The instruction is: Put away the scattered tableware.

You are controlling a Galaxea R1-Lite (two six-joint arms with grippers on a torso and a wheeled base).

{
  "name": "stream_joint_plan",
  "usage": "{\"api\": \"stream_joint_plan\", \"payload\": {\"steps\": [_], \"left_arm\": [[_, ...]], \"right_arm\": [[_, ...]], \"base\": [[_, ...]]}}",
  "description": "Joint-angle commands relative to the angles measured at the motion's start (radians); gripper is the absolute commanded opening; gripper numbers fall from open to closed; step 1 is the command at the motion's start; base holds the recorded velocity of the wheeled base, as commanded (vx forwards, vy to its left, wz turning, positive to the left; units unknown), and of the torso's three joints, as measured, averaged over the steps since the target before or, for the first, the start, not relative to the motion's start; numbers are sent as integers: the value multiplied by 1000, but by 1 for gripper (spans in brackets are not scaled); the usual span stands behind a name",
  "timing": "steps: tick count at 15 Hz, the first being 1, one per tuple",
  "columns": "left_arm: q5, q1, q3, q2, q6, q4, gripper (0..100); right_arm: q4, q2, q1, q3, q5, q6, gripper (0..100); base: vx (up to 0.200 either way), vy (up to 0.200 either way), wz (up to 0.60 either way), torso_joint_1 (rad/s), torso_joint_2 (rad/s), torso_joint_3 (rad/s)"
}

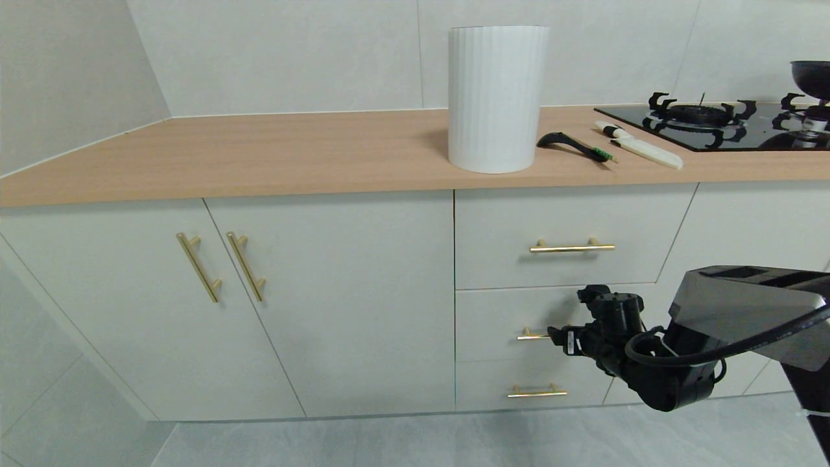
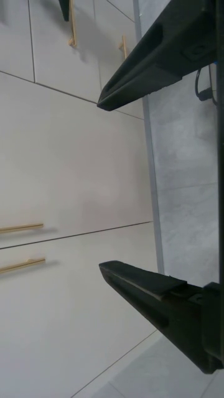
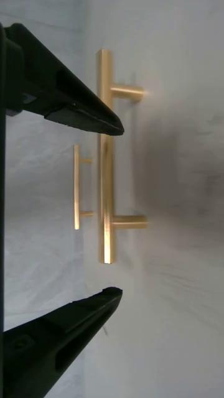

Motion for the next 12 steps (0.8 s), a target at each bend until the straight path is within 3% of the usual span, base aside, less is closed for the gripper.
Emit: {"api": "stream_joint_plan", "payload": {"steps": [1, 5, 12], "left_arm": [[0, 0, 0, 1, 0, 0, 100], [0, 0, 0, 1, 0, 0, 100], [0, 0, 0, 1, 0, 0, 100]], "right_arm": [[-3, 20, 1, -18, -2, 1, 100], [-6, 81, 1, -68, -65, -3, 100], [0, 86, 2, -62, -65, -11, 100]], "base": [[0, 0, 0, 0, 0, 0], [0, 0, 0, 0, 0, 0], [0, 0, 0, 0, 0, 0]]}}
